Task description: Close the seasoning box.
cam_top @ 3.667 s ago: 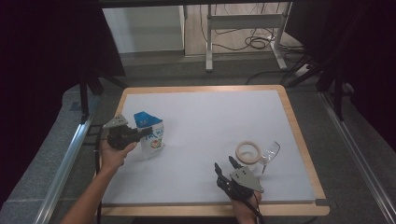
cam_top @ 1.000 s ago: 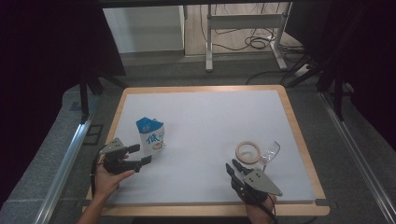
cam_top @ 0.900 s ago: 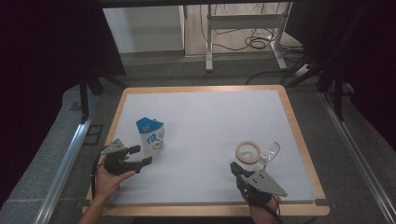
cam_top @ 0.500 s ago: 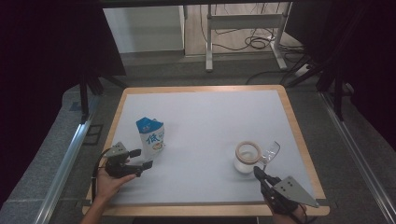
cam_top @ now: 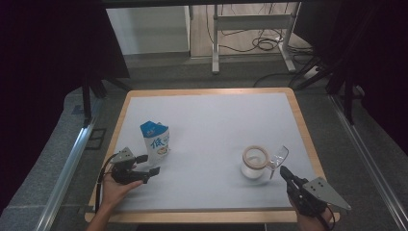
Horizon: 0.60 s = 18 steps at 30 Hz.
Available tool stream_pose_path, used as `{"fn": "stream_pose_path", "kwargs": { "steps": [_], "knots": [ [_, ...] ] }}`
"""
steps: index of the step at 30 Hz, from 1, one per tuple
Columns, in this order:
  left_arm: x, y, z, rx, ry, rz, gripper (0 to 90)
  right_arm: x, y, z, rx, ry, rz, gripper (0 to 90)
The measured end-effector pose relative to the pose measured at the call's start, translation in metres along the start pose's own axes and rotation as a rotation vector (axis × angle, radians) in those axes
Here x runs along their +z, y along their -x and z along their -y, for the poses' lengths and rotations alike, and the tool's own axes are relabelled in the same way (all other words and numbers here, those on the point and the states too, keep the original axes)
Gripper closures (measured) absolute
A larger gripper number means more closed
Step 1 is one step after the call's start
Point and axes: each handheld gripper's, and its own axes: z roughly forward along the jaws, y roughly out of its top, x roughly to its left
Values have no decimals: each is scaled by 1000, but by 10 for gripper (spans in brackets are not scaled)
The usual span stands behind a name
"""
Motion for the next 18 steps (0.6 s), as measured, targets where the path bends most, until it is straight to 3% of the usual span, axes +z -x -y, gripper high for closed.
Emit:
{"fn": "stream_pose_path", "kwargs": {
  "steps": [9,18],
  "knots": [
    [3,1,5,-12,10,6,210,0,10,-4,9,4,25,900],
    [3,3,8,-9,17,-4,212,2,11,-8,5,12,29,900]
  ]
}}
